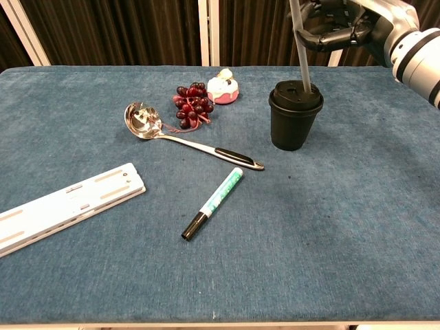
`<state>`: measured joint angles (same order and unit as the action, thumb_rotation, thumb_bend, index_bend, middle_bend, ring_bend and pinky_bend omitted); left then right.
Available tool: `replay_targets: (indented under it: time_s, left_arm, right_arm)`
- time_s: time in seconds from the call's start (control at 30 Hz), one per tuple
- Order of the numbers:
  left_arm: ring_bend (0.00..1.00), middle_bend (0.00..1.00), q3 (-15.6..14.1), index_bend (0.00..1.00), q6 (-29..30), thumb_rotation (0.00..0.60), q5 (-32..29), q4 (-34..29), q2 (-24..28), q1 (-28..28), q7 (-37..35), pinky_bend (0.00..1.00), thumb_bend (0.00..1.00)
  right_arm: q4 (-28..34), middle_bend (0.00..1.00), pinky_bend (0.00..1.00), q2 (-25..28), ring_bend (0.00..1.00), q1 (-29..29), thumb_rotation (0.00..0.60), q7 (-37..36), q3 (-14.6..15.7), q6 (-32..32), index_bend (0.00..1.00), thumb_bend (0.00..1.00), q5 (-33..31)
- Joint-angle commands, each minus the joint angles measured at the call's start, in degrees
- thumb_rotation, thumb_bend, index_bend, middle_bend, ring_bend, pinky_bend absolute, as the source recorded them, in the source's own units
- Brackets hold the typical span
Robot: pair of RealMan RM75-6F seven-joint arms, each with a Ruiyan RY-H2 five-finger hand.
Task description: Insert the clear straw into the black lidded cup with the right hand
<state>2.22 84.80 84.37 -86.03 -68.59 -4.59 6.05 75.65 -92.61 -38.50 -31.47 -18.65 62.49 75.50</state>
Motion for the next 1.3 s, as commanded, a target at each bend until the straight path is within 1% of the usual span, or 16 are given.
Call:
replay_targets:
  time_s: [0.03,0.27,0.47,0.57,0.6,0.67,0.7,0.8,0.9,1.03,1.07,1.17,1.3]
  left_arm:
    - [0.07,0.14,0.0,0.13,0.0,0.600,0.0,0.1,-0.1,-0.1,-0.1,0.01,0.04]
    - [0.07,0.14,0.0,0.13,-0.1,0.600,0.1,0.3,-0.3,-0.1,-0.4,0.01,0.04]
    - [0.07,0.14,-0.1,0.13,0.3,0.600,0.2,0.4,-0.4,0.1,-0.5,0.01,0.04]
    - [0.07,0.14,-0.1,0.13,0.4,0.600,0.4,0.5,-0.5,0.1,-0.5,0.01,0.04]
    - [0.07,0.14,0.0,0.13,0.4,0.600,0.4,0.5,-0.5,0.1,-0.6,0.01,0.04]
    - [0.07,0.14,0.0,0.13,0.4,0.600,0.4,0.5,-0.5,0.1,-0.8,0.01,0.04]
    - [0.07,0.14,0.0,0.13,0.4,0.600,0.3,0.6,-0.5,0.1,-0.8,0.01,0.04]
    - [0.07,0.14,0.0,0.13,0.2,0.600,0.2,0.8,-0.5,0.0,-1.1,0.01,0.04]
    - [0.07,0.14,0.1,0.13,0.1,0.600,0.2,1.1,-0.8,-0.1,-1.6,0.01,0.04]
    - [0.07,0.14,0.3,0.13,0.0,0.600,0.3,1.5,-1.1,-0.4,-1.9,0.01,0.04]
    - [0.07,0.14,0.3,0.13,0.0,0.600,0.3,1.5,-1.1,-0.4,-1.9,0.01,0.04]
    - [0.07,0.14,0.4,0.13,0.2,0.600,0.4,1.5,-1.2,-0.4,-2.1,0.01,0.04]
    - [0.07,0.14,0.4,0.13,0.4,0.600,0.5,1.6,-1.5,-0.3,-2.2,0.01,0.04]
  right_arm:
    - [-1.2,0.30,0.18,-0.5,0.15,0.4,0.600,-2.7,0.5,0.1,0.58,0.62,0.5]
    - [-4.6,0.30,0.16,-2.1,0.11,1.1,0.600,-9.8,1.1,0.4,0.49,0.62,1.4]
    - [-6.1,0.27,0.09,-2.3,0.05,1.7,0.600,-13.1,2.3,0.5,0.33,0.62,2.7]
    - [-5.6,0.23,0.05,-1.1,0.02,2.2,0.600,-14.2,3.0,1.4,0.22,0.61,4.1]
    - [-5.2,0.22,0.04,-0.4,0.01,2.5,0.600,-14.1,3.0,2.3,0.19,0.61,4.8]
    - [-4.3,0.22,0.04,1.2,0.01,3.3,0.600,-13.2,3.3,4.2,0.18,0.61,6.0]
    - [-3.6,0.22,0.04,2.3,0.01,3.8,0.600,-12.1,3.4,5.2,0.18,0.61,6.5]
    - [-0.3,0.22,0.04,7.4,0.01,6.1,0.600,-5.7,4.4,7.9,0.18,0.61,7.6]
    - [4.7,0.22,0.04,14.4,0.02,9.6,0.600,6.5,6.0,10.8,0.17,0.61,7.9]
    - [12.1,0.19,0.04,22.7,0.01,14.9,0.600,20.4,8.7,13.9,0.13,0.54,6.5]
    - [14.5,0.18,0.04,25.0,0.01,16.5,0.600,23.7,9.6,14.7,0.11,0.54,5.9]
    - [18.9,0.16,0.04,29.2,0.00,20.0,0.600,27.3,11.5,16.6,0.05,0.54,5.1]
    - [22.3,0.15,0.04,32.9,0.00,24.8,0.600,27.1,14.4,19.6,0.03,0.54,5.8]
